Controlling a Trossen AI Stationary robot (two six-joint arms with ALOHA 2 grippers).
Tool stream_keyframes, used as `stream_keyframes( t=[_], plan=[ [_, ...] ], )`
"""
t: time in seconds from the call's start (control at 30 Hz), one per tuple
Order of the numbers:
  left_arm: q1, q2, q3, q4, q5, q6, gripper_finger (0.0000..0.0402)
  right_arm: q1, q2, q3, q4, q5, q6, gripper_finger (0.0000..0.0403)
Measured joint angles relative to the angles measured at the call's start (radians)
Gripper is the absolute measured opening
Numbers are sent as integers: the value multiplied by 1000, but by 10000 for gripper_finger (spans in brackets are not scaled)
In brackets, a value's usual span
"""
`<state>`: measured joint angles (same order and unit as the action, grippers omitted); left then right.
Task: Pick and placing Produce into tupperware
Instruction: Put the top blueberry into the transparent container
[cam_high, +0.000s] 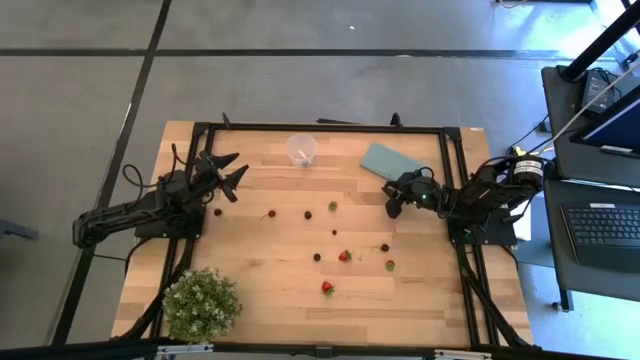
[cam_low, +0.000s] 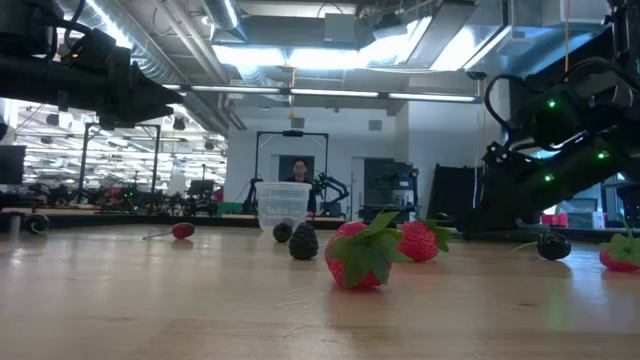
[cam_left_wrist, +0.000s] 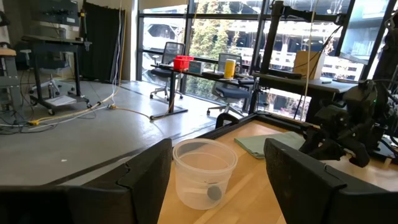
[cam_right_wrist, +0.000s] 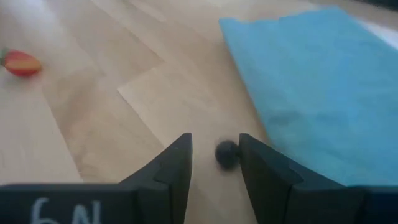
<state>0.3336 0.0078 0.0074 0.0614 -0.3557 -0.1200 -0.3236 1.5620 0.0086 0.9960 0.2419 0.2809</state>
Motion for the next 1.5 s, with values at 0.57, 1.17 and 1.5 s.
stream_keyframes(
  t=[0.57,1.17,1.5],
  plan=[
    [0,0,0,0,-1,0,247,1,3,91,-94,-8,-138,135],
    [0,0,0,0,-2,0,247,0,1,211,-330,24,-154,136],
    [0,0,0,0,-2,0,247,-35,3,211,-319,61,-104,136]
  ],
)
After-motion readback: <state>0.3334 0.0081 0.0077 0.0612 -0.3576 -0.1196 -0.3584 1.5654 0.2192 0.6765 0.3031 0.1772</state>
